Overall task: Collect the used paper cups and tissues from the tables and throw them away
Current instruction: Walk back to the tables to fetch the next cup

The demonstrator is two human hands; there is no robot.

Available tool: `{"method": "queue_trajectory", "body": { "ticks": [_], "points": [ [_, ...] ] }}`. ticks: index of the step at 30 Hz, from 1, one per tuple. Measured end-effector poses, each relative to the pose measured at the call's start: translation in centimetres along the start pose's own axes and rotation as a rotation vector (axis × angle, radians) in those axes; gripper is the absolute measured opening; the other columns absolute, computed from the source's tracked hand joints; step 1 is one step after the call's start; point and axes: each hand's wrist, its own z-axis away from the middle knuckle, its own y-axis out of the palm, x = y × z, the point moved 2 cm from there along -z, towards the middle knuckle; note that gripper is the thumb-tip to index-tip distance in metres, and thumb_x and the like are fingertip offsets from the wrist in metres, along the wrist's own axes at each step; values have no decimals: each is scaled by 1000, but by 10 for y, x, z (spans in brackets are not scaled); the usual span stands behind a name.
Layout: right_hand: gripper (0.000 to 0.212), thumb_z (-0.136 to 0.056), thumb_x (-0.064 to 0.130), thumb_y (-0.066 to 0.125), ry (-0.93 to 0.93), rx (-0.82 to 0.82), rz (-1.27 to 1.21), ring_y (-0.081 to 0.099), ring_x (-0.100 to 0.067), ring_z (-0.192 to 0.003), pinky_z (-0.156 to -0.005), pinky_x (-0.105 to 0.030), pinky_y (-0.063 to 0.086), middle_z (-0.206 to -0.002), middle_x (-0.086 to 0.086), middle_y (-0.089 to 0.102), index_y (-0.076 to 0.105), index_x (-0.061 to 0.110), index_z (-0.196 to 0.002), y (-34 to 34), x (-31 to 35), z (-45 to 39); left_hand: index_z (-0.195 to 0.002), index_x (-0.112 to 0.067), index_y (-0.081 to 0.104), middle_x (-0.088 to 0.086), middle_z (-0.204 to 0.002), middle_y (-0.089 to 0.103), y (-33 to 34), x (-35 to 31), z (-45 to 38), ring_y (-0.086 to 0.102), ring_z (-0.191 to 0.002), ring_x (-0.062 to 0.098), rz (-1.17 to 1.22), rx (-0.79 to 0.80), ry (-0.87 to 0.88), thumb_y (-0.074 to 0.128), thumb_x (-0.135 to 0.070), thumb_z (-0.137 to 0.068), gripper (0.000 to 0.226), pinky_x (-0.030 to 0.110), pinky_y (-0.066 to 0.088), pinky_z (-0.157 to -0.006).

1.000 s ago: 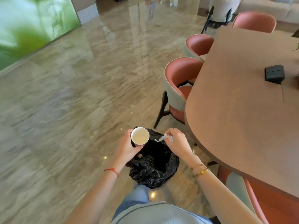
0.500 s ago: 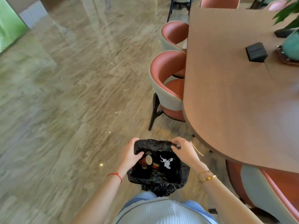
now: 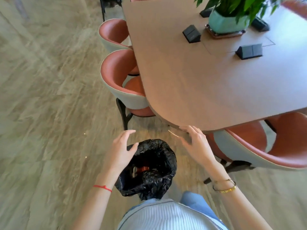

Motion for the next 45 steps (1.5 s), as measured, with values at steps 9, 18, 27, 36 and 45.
{"method": "queue_trajectory", "body": {
  "ticks": [9,18,27,36,45],
  "points": [
    [35,-90,26,64,260,-322,-12,51,-11,-117,-97,-27,44,-123,6,61,58,21,-124,-88,-52,117,-131,-27,54,-10,-132,56,44,-117,-19,49,-124,7,35,151,408,65,-31,-90,43,20,34,-103],
    [31,-87,22,67,520,-622,15,55,-14,-110,-93,-31,47,-116,6,62,61,23,-117,-167,-126,299,-132,-23,54,-8,-130,58,133,-273,64,52,-122,8,76,331,744,66,-28,-89,44,29,42,-105],
    [32,-84,16,72,807,-853,99,58,-16,-105,-93,-30,46,-112,1,65,64,15,-114,-243,-192,498,-129,-25,56,-12,-123,59,235,-431,196,49,-113,-4,149,518,1009,73,-26,-85,47,11,33,-98],
    [31,-85,15,70,1053,-1037,113,58,-18,-108,-96,-31,45,-113,0,65,64,13,-115,-293,-241,615,-127,-17,59,-3,-124,62,327,-561,277,56,-118,11,150,733,1239,71,-21,-86,43,28,43,-103],
    [30,-85,16,70,1249,-1206,117,57,-16,-108,-97,-29,44,-111,2,65,64,15,-114,-361,-348,692,-122,-15,62,-2,-119,63,452,-717,327,59,-113,15,146,886,1421,72,-19,-85,39,32,45,-100]
  ]
}}
